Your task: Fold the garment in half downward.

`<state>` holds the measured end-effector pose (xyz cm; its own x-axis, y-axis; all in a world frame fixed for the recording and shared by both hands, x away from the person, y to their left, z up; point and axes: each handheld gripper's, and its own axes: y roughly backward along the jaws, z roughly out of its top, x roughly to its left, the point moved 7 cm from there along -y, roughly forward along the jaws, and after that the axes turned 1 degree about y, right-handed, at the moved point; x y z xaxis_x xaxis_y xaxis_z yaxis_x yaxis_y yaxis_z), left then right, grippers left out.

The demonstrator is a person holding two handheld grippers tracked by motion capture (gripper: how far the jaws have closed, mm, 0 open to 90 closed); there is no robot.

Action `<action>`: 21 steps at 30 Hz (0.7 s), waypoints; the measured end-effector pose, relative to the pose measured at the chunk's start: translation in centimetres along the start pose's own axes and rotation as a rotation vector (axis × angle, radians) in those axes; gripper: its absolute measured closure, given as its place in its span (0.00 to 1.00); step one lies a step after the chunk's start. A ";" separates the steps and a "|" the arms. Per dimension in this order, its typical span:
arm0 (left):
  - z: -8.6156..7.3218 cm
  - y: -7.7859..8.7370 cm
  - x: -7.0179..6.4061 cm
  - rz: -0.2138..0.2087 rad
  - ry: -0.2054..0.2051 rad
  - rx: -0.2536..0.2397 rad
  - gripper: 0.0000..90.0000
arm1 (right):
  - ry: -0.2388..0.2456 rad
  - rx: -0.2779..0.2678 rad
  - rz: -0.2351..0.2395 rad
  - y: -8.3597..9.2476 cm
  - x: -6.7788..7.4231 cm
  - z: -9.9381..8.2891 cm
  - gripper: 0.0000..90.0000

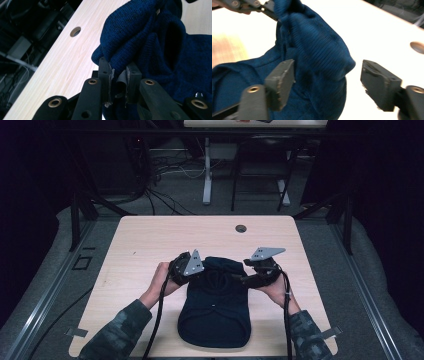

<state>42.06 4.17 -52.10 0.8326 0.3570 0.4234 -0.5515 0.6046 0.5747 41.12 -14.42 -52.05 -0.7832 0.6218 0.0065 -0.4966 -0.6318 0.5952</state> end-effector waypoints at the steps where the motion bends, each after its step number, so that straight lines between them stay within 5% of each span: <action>1: 0.1 0.0 -0.1 -0.002 -0.009 -0.006 0.88 | -0.018 0.009 0.013 -0.2 -0.3 0.1 0.23; 3: 0.2 0.0 -0.1 -0.003 -0.015 -0.011 0.88 | -0.036 0.037 0.047 -0.5 -0.4 0.1 0.22; 4: 0.3 0.0 -0.2 -0.004 -0.020 -0.011 0.88 | -0.081 0.107 0.133 -1.5 -0.2 -0.3 0.26; 5: 0.3 0.0 -0.2 -0.005 -0.022 -0.010 0.88 | -0.081 0.107 0.133 -1.5 -0.2 -0.3 0.26; 6: 0.1 -0.2 -0.3 -0.010 -0.022 0.007 0.88 | -0.084 0.143 0.129 -2.4 -0.1 -0.6 0.51; 10: -0.3 -0.3 -0.1 -0.039 0.016 0.017 0.86 | -0.056 0.142 0.083 -2.8 0.0 -0.6 0.81; 21: -1.6 -0.8 0.6 -0.158 0.188 0.047 0.44 | 0.106 0.136 0.006 -2.9 1.4 -0.5 0.86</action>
<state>43.12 5.02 -53.41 0.9012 0.3894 0.1903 -0.4115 0.6311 0.6575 41.30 -11.98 -54.11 -0.8245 0.5616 -0.0700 -0.4422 -0.5621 0.6989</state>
